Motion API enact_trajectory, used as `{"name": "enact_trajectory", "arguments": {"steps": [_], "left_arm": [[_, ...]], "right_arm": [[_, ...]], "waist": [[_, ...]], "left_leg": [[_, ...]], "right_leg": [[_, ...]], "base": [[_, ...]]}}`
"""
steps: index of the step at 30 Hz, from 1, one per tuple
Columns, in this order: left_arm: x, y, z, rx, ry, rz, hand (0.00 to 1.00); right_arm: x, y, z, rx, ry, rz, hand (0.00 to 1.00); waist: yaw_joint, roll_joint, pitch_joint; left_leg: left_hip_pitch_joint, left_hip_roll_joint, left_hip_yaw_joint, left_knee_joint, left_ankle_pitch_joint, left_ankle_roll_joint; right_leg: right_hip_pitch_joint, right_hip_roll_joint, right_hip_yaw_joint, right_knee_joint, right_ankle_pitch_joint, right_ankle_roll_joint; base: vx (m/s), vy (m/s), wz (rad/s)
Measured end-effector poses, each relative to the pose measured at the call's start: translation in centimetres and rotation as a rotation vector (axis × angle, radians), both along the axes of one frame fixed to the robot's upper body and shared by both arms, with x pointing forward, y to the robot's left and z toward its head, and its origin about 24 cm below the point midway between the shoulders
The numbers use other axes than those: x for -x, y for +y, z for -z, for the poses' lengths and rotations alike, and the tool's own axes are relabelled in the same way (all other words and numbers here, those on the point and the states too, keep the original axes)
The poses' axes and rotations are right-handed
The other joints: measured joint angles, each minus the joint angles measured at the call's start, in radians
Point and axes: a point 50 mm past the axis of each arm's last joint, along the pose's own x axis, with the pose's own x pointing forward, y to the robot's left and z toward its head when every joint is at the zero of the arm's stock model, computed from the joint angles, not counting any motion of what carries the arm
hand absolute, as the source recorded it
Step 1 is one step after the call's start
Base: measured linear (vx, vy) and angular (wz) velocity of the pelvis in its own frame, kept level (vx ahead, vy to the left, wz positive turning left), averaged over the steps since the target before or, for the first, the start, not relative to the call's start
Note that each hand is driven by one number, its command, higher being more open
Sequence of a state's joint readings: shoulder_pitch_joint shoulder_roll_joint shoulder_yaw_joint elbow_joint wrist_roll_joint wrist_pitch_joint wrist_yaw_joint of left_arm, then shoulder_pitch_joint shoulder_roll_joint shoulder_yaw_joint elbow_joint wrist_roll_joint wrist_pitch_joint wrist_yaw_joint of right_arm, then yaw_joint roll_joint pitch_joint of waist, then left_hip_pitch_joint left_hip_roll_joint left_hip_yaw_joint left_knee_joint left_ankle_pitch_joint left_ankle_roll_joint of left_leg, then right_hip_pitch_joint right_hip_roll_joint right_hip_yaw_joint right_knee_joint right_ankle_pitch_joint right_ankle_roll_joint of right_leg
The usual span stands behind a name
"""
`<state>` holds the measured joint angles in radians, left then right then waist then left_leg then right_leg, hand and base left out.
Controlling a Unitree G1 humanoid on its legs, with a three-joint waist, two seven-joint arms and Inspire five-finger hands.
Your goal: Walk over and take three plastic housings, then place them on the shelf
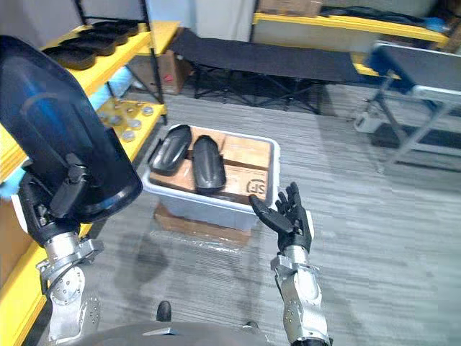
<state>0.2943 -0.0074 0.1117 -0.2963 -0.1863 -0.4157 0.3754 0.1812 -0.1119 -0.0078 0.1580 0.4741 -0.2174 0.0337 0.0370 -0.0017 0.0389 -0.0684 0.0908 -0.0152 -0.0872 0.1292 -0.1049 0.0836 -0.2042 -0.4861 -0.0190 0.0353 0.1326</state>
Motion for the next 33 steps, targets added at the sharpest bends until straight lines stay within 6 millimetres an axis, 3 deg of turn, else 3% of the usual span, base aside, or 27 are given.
{"name": "enact_trajectory", "arguments": {"steps": [6,13,16,19,20,23,26,27,29,30,32,33], "left_arm": [[3.1,2.7,-1.3,-0.077,-0.018,-0.102,0.00],[4.1,3.6,-0.8,-0.021,-0.014,-0.071,0.00],[4.1,3.4,-0.7,-0.021,-0.009,-0.058,0.00],[3.8,3.2,-0.5,-0.024,0.018,-0.033,0.00],[3.6,3.1,-0.5,-0.027,0.019,-0.011,0.00],[3.3,2.8,-0.2,-0.022,0.029,0.021,0.00],[2.6,1.8,0.0,0.006,0.011,0.125,0.00],[2.0,1.2,0.0,-0.004,0.001,0.192,0.00],[0.5,0.0,-0.1,-0.045,-0.010,0.321,0.00],[-0.1,-0.6,-0.5,-0.090,-0.016,0.387,0.00],[-0.3,-1.0,-0.5,-0.101,-0.016,0.419,0.00],[-0.4,-1.1,-0.5,-0.100,-0.013,0.419,0.00]], "right_arm": [[-2.5,4.3,-1.6,0.074,-0.076,-0.237,1.00],[-4.5,4.9,-3.5,0.098,-0.163,-0.281,1.00],[-4.5,5.1,-3.5,0.098,-0.158,-0.311,1.00],[-4.5,4.8,-3.4,0.103,-0.149,-0.319,1.00],[-4.5,4.5,-3.4,0.113,-0.142,-0.314,1.00],[-4.5,4.3,-3.3,0.128,-0.132,-0.308,1.00],[-4.5,4.1,-3.3,0.140,-0.126,-0.288,1.00],[-4.5,3.9,-3.3,0.145,-0.121,-0.277,1.00],[-3.9,3.5,-3.3,0.143,-0.120,-0.245,1.00],[-3.5,3.3,-3.3,0.144,-0.126,-0.231,1.00],[-3.5,3.2,-3.5,0.145,-0.136,-0.228,1.00],[-3.6,3.3,-3.6,0.145,-0.147,-0.232,1.00]], "waist": [[0.102,0.003,0.004],[0.123,-0.027,0.025],[0.122,-0.026,0.027],[0.091,-0.015,0.044],[0.092,-0.015,0.047],[0.120,-0.015,0.075],[0.109,-0.004,0.097],[0.100,0.005,0.103],[0.078,0.010,0.112],[0.065,-0.016,0.111],[0.071,-0.022,0.112],[0.075,-0.015,0.117]], "left_leg": [[-0.032,-0.020,-0.098,0.002,0.015,0.003],[-0.031,-0.029,-0.127,-0.001,0.013,0.008],[-0.031,-0.026,-0.127,-0.002,0.013,0.012],[-0.045,-0.013,-0.047,-0.001,0.032,0.044],[-0.057,-0.009,-0.025,0.002,0.052,0.059],[-0.064,-0.026,-0.059,0.003,0.074,0.044],[-0.062,-0.062,-0.144,0.003,0.081,0.055],[-0.063,-0.068,-0.176,0.003,0.078,0.063],[-0.070,-0.071,-0.180,0.002,0.079,0.065],[-0.085,-0.086,-0.173,0.003,0.087,0.071],[-0.098,-0.091,-0.145,0.005,0.118,0.067],[-0.110,-0.089,-0.123,0.010,0.136,0.059]], "right_leg": [[0.033,0.000,-0.094,0.000,-0.019,0.006],[0.047,-0.008,-0.121,0.026,-0.046,0.002],[0.048,-0.008,-0.125,0.043,-0.061,0.005],[0.084,-0.008,-0.201,0.043,-0.071,0.010],[0.087,-0.008,-0.232,0.052,-0.073,0.014],[0.092,-0.028,-0.252,0.102,-0.102,0.019],[0.086,-0.067,-0.158,0.242,-0.164,-0.022],[0.070,-0.072,-0.066,0.316,-0.176,-0.040],[0.060,-0.060,0.047,0.385,-0.213,-0.041],[0.066,-0.053,0.073,0.381,-0.272,-0.049],[0.075,-0.054,0.078,0.349,-0.303,-0.019],[0.078,-0.051,0.079,0.319,-0.321,0.010]], "base": [[0.01,-0.024,0.51],[-0.02,-0.001,0.14],[-0.03,-0.027,0.07],[-0.04,-0.021,0.68],[0.00,0.011,0.82],[0.01,0.015,0.58],[-0.02,0.026,0.92],[-0.02,0.016,1.20],[-0.02,-0.025,1.36],[-0.01,-0.094,0.94],[-0.03,-0.092,0.29],[-0.11,-0.092,-0.34]]}}
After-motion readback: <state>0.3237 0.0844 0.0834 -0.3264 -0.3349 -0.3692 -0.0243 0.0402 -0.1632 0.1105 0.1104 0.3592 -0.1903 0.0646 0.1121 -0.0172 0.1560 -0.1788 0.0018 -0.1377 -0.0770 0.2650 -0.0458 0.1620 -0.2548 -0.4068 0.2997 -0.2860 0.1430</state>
